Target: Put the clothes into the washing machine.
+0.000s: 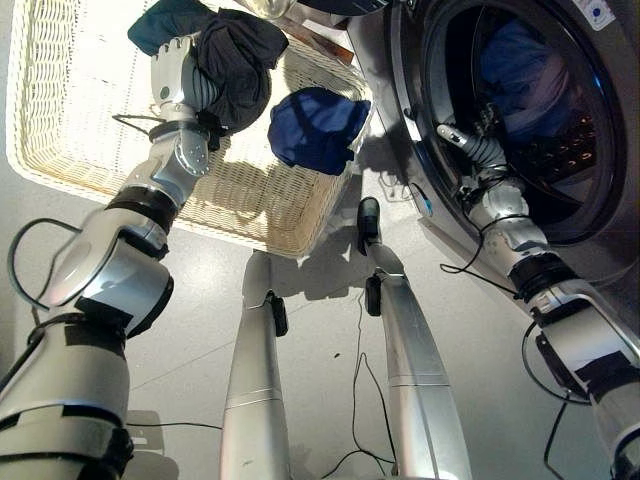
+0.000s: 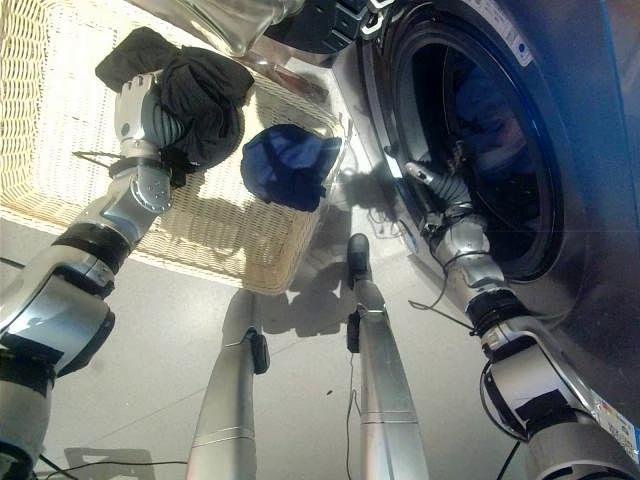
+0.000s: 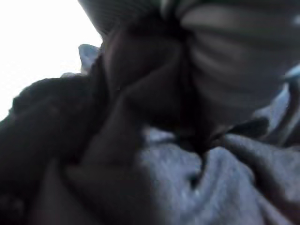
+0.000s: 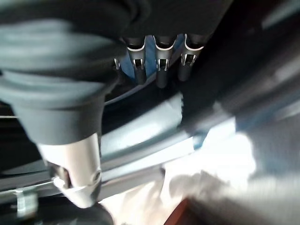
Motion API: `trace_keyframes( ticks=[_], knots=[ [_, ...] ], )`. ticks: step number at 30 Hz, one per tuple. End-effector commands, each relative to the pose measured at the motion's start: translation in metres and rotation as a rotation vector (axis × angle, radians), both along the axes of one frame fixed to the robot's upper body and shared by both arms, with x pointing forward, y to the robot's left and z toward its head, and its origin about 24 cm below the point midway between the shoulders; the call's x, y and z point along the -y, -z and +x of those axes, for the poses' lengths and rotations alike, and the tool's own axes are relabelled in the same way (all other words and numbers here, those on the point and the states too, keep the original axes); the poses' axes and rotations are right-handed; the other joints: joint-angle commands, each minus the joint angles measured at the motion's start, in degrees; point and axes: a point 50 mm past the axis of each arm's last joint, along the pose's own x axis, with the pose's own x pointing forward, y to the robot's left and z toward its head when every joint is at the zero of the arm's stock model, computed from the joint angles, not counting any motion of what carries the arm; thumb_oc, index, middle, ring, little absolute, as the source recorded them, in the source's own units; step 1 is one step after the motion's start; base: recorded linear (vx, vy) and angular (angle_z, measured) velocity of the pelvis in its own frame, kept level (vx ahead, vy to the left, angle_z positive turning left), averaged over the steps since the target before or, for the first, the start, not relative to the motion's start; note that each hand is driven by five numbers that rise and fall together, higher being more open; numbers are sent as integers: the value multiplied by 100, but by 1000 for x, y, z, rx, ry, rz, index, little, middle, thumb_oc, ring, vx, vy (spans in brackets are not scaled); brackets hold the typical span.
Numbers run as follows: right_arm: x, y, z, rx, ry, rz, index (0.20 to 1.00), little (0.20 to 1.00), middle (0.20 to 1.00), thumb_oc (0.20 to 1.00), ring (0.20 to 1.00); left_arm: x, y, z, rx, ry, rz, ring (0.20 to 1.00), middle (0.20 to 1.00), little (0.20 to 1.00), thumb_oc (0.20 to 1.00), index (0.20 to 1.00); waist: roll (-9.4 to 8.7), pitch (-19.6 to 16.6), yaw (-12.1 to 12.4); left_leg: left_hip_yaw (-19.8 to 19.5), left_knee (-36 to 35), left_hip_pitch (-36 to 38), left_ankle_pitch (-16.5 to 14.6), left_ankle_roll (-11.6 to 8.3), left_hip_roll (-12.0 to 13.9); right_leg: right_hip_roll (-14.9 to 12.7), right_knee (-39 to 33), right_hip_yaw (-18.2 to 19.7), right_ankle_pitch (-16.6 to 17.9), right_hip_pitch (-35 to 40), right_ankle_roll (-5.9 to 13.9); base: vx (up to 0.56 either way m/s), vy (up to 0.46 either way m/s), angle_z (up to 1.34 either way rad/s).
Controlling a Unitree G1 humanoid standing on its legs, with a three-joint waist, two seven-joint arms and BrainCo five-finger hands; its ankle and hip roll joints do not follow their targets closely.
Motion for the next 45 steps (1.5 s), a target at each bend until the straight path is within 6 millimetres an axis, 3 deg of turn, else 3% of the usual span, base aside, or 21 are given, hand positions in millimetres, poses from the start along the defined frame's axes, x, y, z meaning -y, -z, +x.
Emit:
trace_keyframes(
  ticks=[1,3,7,16,27,41,42,43,44,45],
  knots=[
    [-6,5,-15,75,-65,97,1000,1000,1000,1000,1000,37,-2,-15,201,221,-84,200,200,200,200,200,-182,-70,235,184,584,179,-874,-137,-233,371,-1118,-231,632,531,402,-7,-41,4],
    [-15,8,-25,96,-139,119,1000,1000,1000,1000,1000,52,15,-28,243,331,-103,200,200,200,200,200,-165,-70,288,137,574,172,-870,-90,-271,377,-1100,-252,630,528,399,-5,-39,3],
    [-31,8,-40,144,-277,137,1000,1000,1000,1000,1000,79,31,-52,297,503,-72,200,200,200,200,200,-151,-70,384,70,588,148,-861,-21,-341,378,-1066,-306,629,532,410,-3,-52,6],
    [-57,-12,-64,234,-556,107,1000,1000,1000,1000,1000,111,29,-85,329,711,36,200,200,200,200,200,-153,-70,483,-15,662,194,-812,68,-479,292,-1012,-435,704,593,455,6,-48,6],
    [-74,-37,-83,347,-757,66,1000,1000,1000,1000,1000,124,22,-99,406,688,210,200,200,200,200,200,-95,-70,536,-45,773,230,-777,84,-541,219,-952,-491,755,626,487,8,-18,3],
    [-92,-52,-96,399,-937,101,1000,1000,1000,1000,1000,136,20,-100,368,678,356,200,200,200,200,200,-36,-70,575,-45,854,232,-759,74,-557,139,-926,-527,805,625,519,1,0,1],
    [-93,-52,-96,395,-945,100,944,944,944,944,944,136,20,-100,373,676,364,200,200,200,200,200,-33,-70,576,-44,856,234,-758,74,-559,138,-928,-528,809,626,520,0,0,0],
    [-95,-52,-96,387,-943,93,467,467,467,467,467,138,20,-101,384,667,383,200,200,200,200,200,-30,-70,575,-33,857,230,-751,72,-553,137,-918,-532,813,617,521,0,0,0],
    [-96,-52,-96,382,-948,94,200,200,200,200,200,139,20,-101,393,662,393,200,200,200,200,200,-29,-70,577,-27,860,228,-749,72,-550,139,-910,-533,814,609,518,0,0,0],
    [-98,-52,-96,373,-953,93,200,200,200,200,200,140,18,-102,409,660,396,200,200,200,200,200,-32,-70,578,-22,855,222,-743,71,-545,136,-915,-538,816,609,519,0,0,0]
  ],
)
